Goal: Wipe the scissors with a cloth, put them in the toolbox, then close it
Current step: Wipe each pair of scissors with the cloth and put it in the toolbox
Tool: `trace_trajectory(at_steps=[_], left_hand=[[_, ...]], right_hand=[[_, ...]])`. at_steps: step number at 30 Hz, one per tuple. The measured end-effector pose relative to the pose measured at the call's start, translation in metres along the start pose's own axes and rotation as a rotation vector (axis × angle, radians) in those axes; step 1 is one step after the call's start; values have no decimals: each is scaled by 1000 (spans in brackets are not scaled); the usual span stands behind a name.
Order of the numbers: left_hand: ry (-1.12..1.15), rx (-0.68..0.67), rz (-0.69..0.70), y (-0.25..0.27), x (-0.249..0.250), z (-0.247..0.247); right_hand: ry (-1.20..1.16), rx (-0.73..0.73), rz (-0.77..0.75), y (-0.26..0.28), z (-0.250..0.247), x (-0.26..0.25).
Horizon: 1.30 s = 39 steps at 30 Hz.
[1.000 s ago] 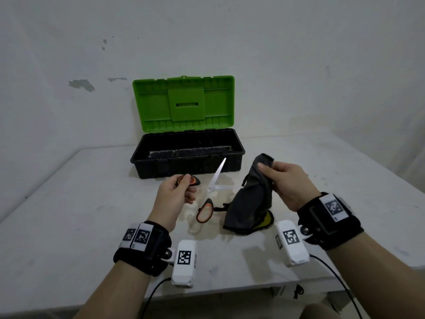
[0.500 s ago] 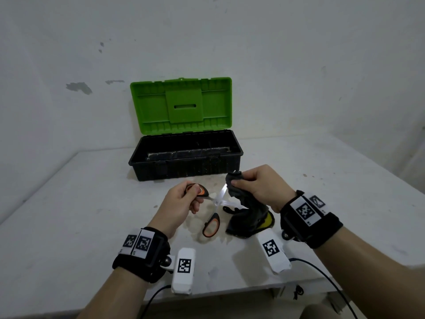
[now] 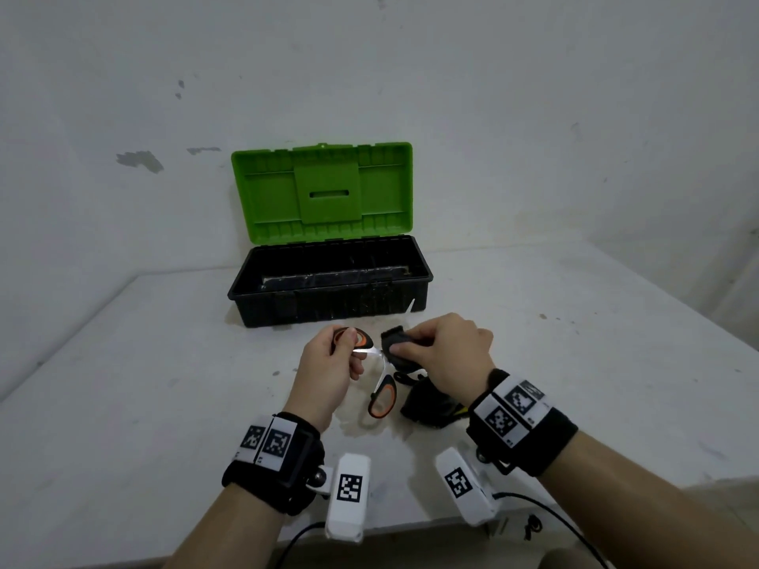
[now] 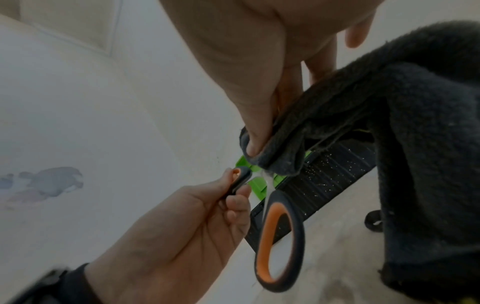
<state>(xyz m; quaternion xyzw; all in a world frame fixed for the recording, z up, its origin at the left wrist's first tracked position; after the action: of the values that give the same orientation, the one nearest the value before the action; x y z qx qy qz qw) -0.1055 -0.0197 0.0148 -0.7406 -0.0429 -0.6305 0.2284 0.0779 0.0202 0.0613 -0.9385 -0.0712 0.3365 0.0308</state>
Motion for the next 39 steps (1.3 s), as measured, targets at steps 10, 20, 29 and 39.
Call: trace_trajectory(at_steps=[10, 20, 29, 39], left_hand=[[41, 0, 44, 5, 9, 7], [-48, -163, -36, 6, 5, 7], [-69, -273, -77, 9, 0, 6], [37, -216, -122, 7, -8, 9]], right_hand=[[-6, -29, 75, -5, 3, 5], [-363, -354, 127, -12, 18, 10], [-731, -278, 222, -26, -17, 17], [-534, -316, 166, -18, -13, 23]])
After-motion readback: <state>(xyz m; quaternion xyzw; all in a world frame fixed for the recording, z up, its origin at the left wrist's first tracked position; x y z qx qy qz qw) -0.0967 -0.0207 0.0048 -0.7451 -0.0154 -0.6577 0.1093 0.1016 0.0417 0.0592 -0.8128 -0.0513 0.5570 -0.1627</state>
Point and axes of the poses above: each hand's wrist, its own y-axis away from the middle knuckle, its own z-axis out of the palm, x = y × z, the point moved 7 cm from there along -y, towards the middle knuckle, and after that the axes turned 9 degrees about z, right-handed, at the moved point
